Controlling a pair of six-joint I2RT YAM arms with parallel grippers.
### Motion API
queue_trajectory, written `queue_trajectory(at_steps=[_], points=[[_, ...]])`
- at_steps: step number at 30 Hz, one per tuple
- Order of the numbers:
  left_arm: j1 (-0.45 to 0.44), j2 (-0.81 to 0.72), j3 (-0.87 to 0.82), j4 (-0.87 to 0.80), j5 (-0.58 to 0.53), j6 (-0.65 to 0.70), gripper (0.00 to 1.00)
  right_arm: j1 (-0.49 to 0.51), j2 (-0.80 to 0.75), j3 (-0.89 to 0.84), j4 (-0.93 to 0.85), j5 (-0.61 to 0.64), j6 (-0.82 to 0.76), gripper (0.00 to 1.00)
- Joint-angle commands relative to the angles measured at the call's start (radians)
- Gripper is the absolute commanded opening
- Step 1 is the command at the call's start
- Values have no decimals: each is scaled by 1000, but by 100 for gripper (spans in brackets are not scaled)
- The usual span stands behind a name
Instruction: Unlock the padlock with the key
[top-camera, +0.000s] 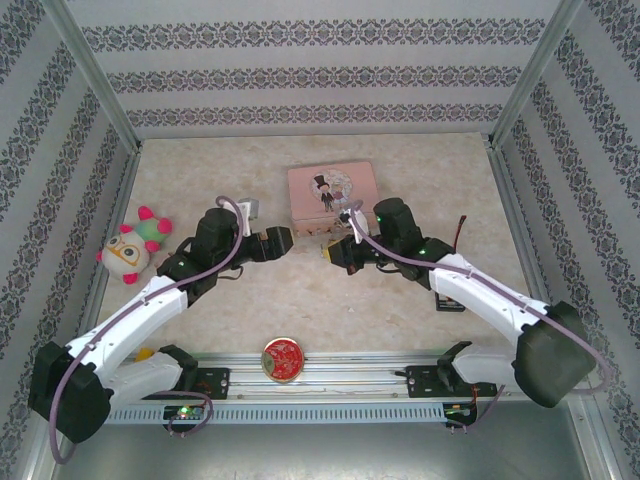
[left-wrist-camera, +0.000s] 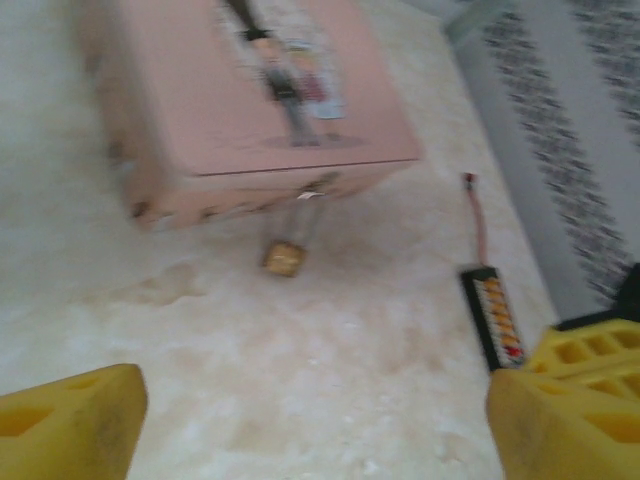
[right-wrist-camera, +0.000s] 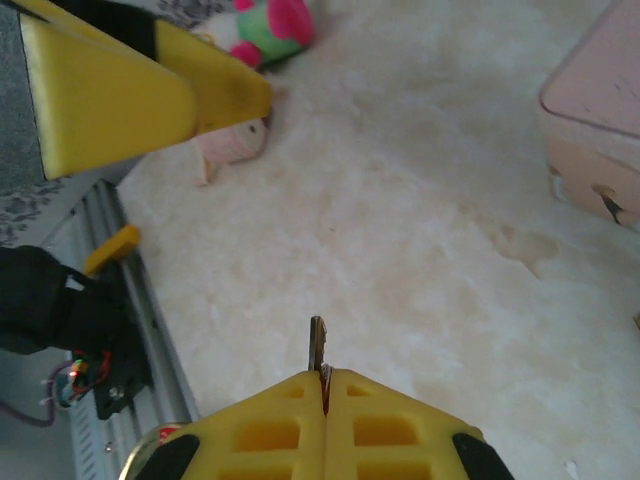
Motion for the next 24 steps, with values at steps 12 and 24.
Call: queue_trajectory(at_steps=[12,24], points=[[-76,64,154,1,311,184,55,-8,-56,8,61,-91,-35,0],[-117,139,184,-15,305,216,39,-2,-64,7,74,-97,-19,0]])
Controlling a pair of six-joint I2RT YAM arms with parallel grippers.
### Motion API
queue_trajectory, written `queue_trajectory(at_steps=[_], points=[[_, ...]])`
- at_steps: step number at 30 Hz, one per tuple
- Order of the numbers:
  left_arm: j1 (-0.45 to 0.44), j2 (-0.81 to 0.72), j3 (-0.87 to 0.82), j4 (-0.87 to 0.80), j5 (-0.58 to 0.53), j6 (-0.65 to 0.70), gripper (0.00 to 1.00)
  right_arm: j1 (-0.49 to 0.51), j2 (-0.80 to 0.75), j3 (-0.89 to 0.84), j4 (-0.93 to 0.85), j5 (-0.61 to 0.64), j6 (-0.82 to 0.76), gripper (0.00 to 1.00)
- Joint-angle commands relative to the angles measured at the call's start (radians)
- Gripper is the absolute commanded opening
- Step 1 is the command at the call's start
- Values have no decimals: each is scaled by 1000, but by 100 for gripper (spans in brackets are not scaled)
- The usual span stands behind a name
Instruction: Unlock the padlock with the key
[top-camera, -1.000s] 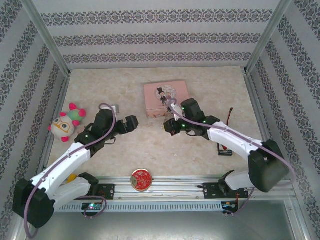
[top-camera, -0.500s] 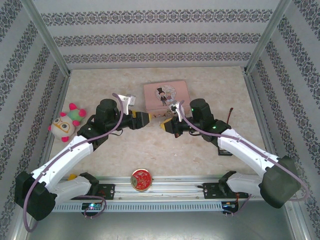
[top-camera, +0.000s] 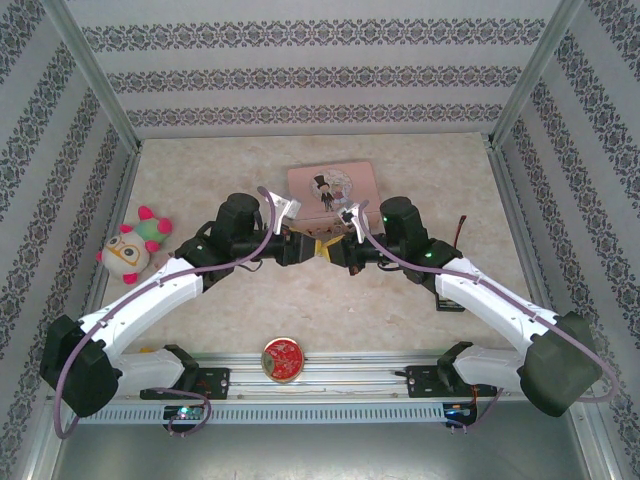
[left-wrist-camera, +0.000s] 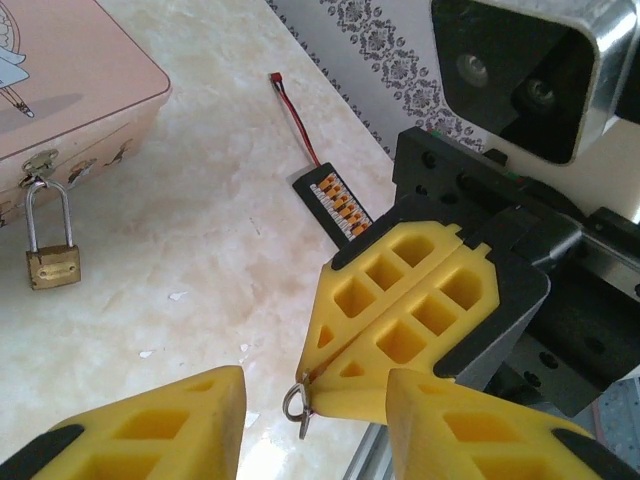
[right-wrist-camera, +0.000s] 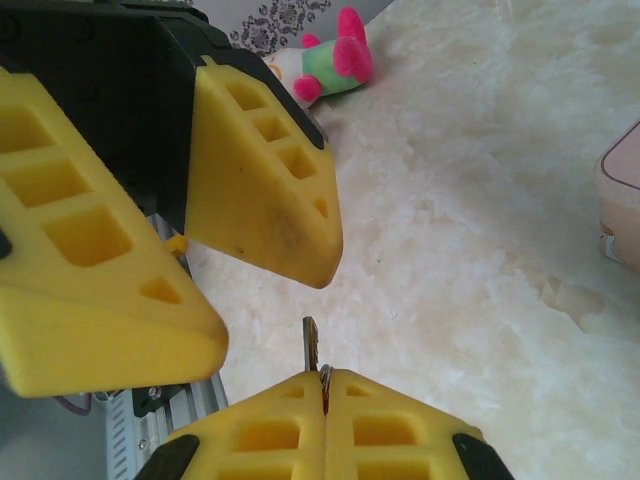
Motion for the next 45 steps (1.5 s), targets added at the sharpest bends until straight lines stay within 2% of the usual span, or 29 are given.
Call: queue_trajectory(at_steps=[1,6,22,31,34,39,43,45], points=[[-14,0,27,-14,9,29,38,-2,-22,9,30,-29,-8,0],[-14,14,21,-7,-6,27,29,4,-20,9,38,-30,-2,0],[-14,31,-12,77,-6,-19,26,21,12,34,55,-41,4,0],[-14,27,-28,70,-5,-31,10,27,25,35,74,-29,12,0],[-14,13,-36,60,-16,-29,0,26,28,33,80,-22,15,0],[-14,-31,-71,90,-46,-18,0,26,21,30,83,-6,18,1],[-11,-78,-85,89,-102,10,0,25,-11,0,83,46,18,41],[-11,-94,-85,97,-102,21,0,25,-37,-21,84,99,23,49]])
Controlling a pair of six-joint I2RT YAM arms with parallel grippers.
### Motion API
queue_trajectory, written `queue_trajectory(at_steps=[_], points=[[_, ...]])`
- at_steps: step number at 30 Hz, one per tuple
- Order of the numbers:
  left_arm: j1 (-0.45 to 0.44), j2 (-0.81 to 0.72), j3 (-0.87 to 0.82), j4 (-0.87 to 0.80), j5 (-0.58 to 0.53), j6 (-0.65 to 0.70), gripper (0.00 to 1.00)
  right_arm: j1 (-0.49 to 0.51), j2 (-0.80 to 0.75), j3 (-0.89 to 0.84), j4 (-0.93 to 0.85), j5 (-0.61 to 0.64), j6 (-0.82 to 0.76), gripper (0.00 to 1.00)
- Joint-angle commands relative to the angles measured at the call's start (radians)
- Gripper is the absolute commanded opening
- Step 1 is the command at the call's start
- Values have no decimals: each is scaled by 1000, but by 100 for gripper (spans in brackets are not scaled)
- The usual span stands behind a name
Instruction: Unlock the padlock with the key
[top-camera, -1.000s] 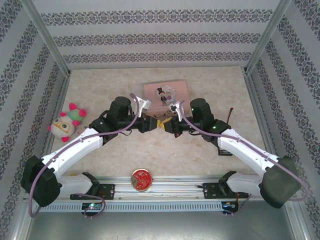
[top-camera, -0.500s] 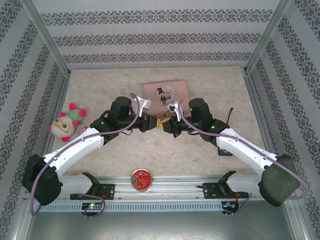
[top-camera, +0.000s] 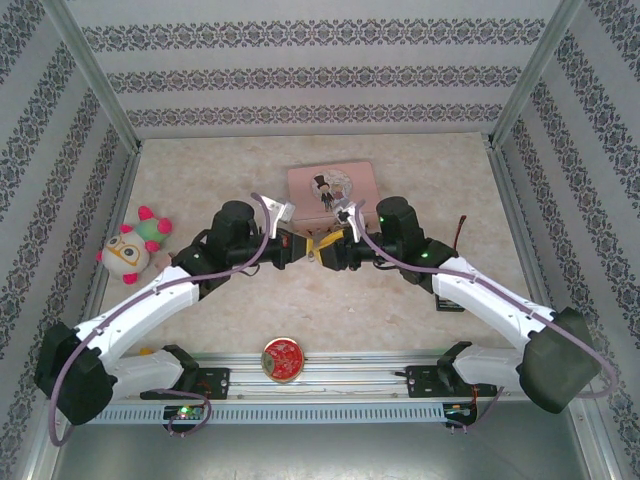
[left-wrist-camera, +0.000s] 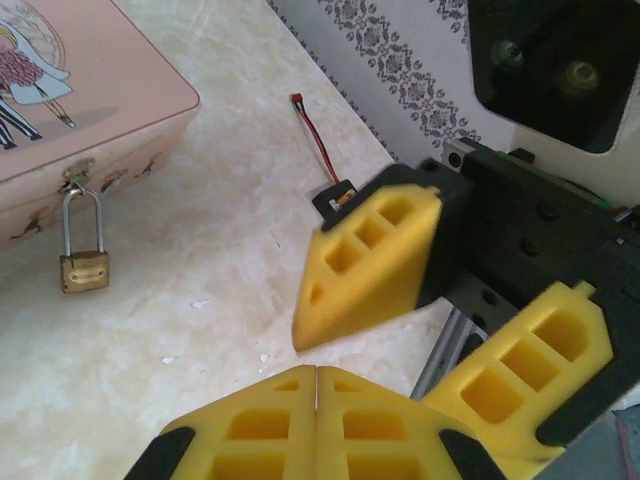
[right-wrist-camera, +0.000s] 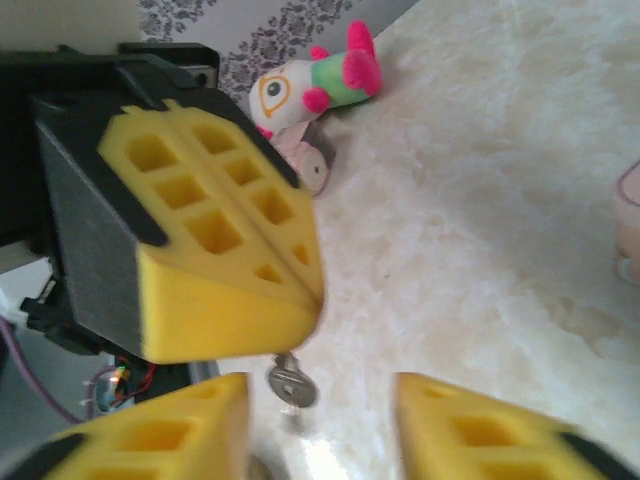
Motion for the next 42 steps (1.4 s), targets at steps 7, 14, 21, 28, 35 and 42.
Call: queue_trajectory(at_steps=[7,14,21,28,35,42], points=[[-2,-62,-28,113,35,33,0,-2,-165,-91,91,124,76,52],[-1,-63,-33,182,93,22,0,-5,-199,-121,220,-25,214,45],[0,-49,-13,157,12,-46,0,19,-180,-127,256,25,212,37],[0,-30,29,17,-240,-277,0,173,-237,-116,59,598,-25,38],[-5,-69,65,-159,-410,-423,0,239,-218,-155,90,791,-197,40],[-35,21,269,-552,-562,-581,0,275,-187,-218,223,827,-331,41]])
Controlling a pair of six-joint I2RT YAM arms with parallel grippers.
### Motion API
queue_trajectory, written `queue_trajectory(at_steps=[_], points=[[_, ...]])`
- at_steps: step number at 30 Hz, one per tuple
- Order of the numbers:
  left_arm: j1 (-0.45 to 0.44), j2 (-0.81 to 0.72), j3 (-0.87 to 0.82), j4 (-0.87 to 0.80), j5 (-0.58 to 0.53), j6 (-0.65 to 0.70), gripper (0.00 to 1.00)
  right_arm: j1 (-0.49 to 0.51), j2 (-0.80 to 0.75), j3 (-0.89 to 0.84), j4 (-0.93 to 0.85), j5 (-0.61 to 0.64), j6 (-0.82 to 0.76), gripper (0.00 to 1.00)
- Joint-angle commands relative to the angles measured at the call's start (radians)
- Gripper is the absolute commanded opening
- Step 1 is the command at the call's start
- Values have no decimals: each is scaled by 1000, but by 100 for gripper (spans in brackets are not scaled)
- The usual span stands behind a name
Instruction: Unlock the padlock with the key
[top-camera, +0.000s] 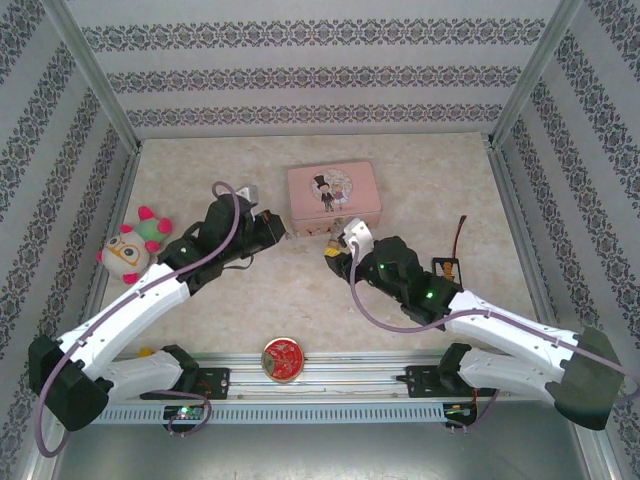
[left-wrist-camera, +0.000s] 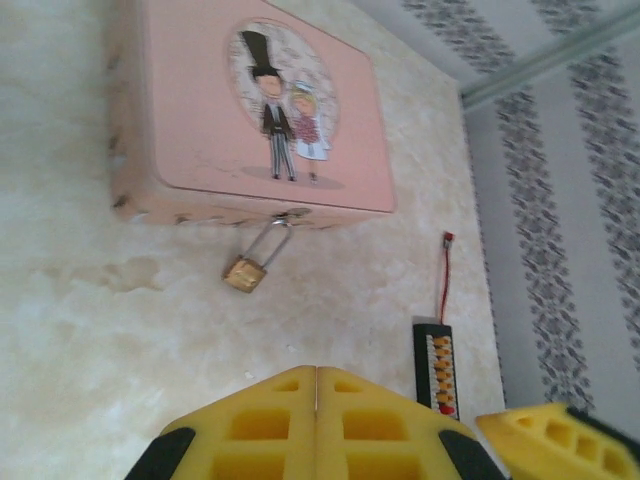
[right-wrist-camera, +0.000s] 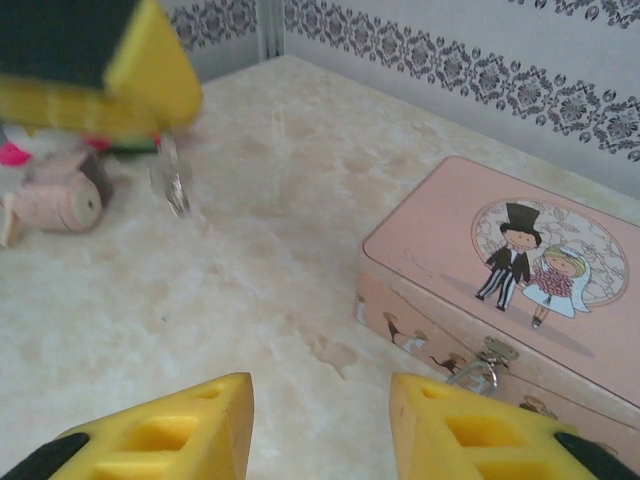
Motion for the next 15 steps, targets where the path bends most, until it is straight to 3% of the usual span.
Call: queue_trajectory(at_steps=[1,5,15], points=[[-28,63,120,-248,-92,-99,0,8,4,-37,115,52,-105,41],[-47,138,191,-320,-99,-134,0,10,17,-51,192,27,-150,41],[-54,160,175,-262,-96,-167,0,105,112,-24,361,99,-296,38]])
